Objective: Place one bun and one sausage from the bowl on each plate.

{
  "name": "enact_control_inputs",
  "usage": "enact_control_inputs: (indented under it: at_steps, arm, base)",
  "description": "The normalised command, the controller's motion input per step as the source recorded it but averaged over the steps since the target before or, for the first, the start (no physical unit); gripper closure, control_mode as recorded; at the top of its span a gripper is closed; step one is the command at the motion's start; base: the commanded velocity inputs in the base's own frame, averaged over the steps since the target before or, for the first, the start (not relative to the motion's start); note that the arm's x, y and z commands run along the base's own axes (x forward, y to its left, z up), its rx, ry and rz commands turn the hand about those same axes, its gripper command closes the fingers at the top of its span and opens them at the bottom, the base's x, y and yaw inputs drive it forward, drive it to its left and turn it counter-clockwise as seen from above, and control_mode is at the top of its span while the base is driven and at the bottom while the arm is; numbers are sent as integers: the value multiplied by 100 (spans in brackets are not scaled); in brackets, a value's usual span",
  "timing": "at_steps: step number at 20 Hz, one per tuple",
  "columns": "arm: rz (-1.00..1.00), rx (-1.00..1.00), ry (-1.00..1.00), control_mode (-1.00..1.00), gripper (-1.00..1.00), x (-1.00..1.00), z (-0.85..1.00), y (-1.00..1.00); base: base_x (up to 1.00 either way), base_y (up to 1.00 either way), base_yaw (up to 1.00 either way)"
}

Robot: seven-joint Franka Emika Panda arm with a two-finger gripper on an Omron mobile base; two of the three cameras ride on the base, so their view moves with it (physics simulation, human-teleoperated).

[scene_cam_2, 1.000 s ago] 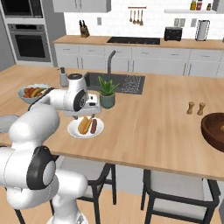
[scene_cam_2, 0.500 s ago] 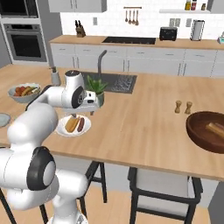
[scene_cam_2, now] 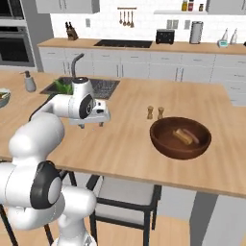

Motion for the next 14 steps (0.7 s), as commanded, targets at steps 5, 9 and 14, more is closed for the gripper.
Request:
enact_control_inputs:
  at_steps: [5, 9, 14]
  arm:
    - [0, 0, 0, 100, -100, 0, 0, 0]
    - [0, 0, 0, 100, -100, 0, 0, 0]
    - [0, 0, 0, 100, -100, 0, 0, 0]
  base:
    - [4, -92, -2]
    - [5, -88, -2]
    - [0, -81, -2]
